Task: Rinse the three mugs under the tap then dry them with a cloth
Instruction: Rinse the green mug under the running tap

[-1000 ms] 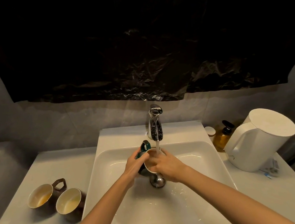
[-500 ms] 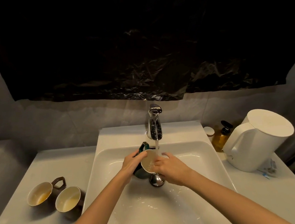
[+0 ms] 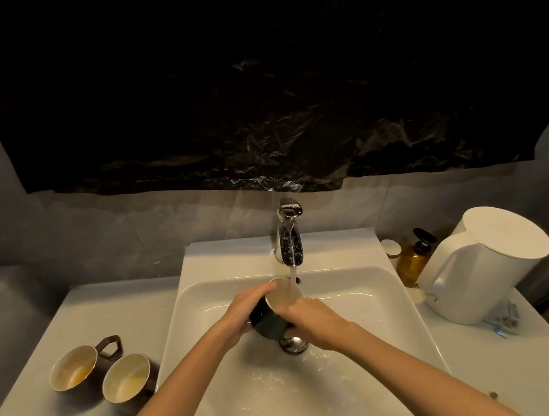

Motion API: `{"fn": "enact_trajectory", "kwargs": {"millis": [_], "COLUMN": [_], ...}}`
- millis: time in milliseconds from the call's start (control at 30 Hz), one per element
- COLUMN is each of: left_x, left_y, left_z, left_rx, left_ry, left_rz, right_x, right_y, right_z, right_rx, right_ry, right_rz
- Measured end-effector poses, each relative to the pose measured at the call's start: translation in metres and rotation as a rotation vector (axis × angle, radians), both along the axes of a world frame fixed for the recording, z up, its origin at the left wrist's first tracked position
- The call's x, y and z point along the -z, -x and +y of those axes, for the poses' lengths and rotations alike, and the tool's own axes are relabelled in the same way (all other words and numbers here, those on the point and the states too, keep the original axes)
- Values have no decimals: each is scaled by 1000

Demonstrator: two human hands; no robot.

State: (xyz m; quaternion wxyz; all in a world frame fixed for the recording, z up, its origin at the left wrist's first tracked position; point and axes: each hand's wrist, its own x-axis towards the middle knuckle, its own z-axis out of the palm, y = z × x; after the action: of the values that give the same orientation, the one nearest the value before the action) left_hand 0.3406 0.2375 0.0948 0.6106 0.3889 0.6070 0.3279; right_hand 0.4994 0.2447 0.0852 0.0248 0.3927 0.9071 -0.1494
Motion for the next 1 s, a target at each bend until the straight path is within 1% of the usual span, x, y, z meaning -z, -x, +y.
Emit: {"fn": "enact_trajectory", "kwargs": {"millis": [67, 133, 267, 333, 533, 700, 833, 933, 1000], "left_x": [2, 5, 15, 18, 27, 26, 21, 18, 16], "left_y": [2, 3, 1, 0, 0, -1, -1, -2, -4], "left_z": [-2, -3, -4, -5, -8, -11, -13, -14, -14], "left_rx": [28, 42, -56, -87, -112, -92, -26, -2, 4], "left_ry": [-51, -69, -40, -41, -49, -82, -144, -174, -186], "left_rz": [-29, -39, -74, -41, 78, 148, 203, 219, 213], "right_x": [5, 14, 19, 20, 27, 33, 38, 37, 35], "right_y": [-2, -4, -2, 1, 10, 13, 9, 5, 4], "right_z": [1, 1, -3, -7, -13, -15, -14, -14, -14], "right_rx": [92, 184, 421, 531, 757, 869, 911, 928, 921], "right_ry": [111, 226, 552, 707, 1038, 1248, 1436, 1511, 1488], "right_rz": [194, 324, 734, 878, 1071, 1197, 1303, 1371, 1369]}}
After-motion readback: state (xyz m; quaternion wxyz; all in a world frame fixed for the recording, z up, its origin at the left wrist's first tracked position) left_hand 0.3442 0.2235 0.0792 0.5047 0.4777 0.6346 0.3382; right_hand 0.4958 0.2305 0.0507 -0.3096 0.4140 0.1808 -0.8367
